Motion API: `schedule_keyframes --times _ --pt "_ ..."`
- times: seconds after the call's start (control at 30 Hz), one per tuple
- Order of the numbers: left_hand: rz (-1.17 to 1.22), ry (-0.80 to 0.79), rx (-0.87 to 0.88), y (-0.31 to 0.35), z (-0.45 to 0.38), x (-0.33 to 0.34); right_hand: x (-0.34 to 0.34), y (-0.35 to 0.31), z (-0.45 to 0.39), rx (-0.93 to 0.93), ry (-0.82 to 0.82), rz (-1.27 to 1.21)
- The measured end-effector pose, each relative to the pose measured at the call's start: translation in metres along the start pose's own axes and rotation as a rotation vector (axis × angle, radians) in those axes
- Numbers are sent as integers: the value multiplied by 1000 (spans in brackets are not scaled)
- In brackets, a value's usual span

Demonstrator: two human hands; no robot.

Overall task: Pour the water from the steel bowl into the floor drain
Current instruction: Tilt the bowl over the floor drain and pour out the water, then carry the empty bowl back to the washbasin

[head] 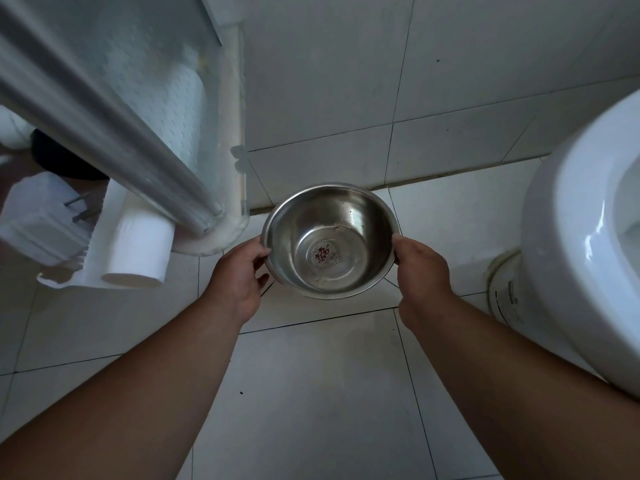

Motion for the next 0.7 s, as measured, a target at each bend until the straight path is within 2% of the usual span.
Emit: schedule_keyframes --times 0.13,0.37,0.57,0.7 --pt "10 1 -11 -2 -2 1 -2 6 -1 9 -7 6" --pt "-9 30 -67 -16 15 1 -15 21 11 1 72 -49" --pt "12 46 -178 -28 84 -2 -51 46 65 55 62 -27" --pt "55 66 -249 -24 151 -3 -87 35 122 109 52 -84"
Point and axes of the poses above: each hand's wrist, its own z-axis away from the middle knuckle, its own x-axis out of the palm, y = z × x, the point moved 1 cm from there along -z, towards the middle knuckle, and after that the axes turned 8 degrees about z, right-handed, at the moved point
